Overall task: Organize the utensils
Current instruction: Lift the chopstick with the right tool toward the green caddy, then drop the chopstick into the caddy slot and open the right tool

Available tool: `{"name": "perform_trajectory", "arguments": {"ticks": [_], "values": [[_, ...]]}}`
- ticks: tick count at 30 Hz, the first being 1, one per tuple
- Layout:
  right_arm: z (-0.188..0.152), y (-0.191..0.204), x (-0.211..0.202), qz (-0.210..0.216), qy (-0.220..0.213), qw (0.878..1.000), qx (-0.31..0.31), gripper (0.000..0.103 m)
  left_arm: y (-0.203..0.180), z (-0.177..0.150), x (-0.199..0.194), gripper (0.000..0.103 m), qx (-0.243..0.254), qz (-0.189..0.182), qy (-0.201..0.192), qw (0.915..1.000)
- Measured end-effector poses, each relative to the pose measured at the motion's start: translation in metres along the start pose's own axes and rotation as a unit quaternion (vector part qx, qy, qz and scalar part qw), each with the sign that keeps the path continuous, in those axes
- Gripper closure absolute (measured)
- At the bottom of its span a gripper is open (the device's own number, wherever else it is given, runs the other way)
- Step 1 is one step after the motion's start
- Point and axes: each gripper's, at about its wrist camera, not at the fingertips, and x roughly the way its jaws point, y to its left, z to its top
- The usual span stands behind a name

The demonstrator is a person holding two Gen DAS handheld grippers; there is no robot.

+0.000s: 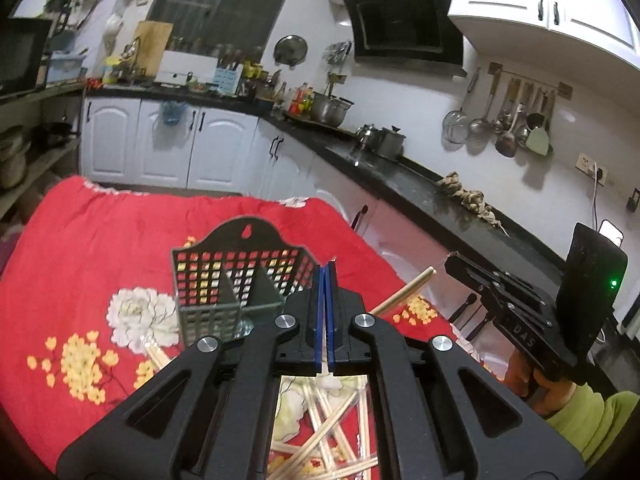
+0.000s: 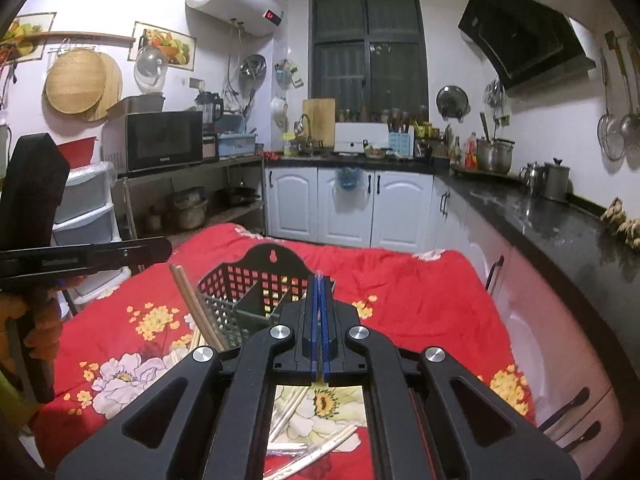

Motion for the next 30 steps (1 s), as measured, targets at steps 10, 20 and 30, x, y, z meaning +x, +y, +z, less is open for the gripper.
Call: {"name": "perform_trajectory", "arguments": {"ticks": [10, 20, 30], "values": [[0.028, -0.003, -0.012, -0.007, -0.036, 0.999, -0.018, 0.101, -0.015, 0.029, -0.007, 0.103, 0.033, -0.009, -0.031, 0.9989], [0.059, -0.004, -0.016, -0.009, -0.076, 0.997, -0.016, 0.101, -0.023, 0.060, -0.017, 0.103, 0.042, -0.014, -0.070, 0.9966], [0.101, -0.002, 0.000, -0.008, -0.116, 0.993, -0.021, 0.101, -0.018, 0.100, -0.029, 0.103, 0.058, 0.022, -0.114, 0.9916]]}}
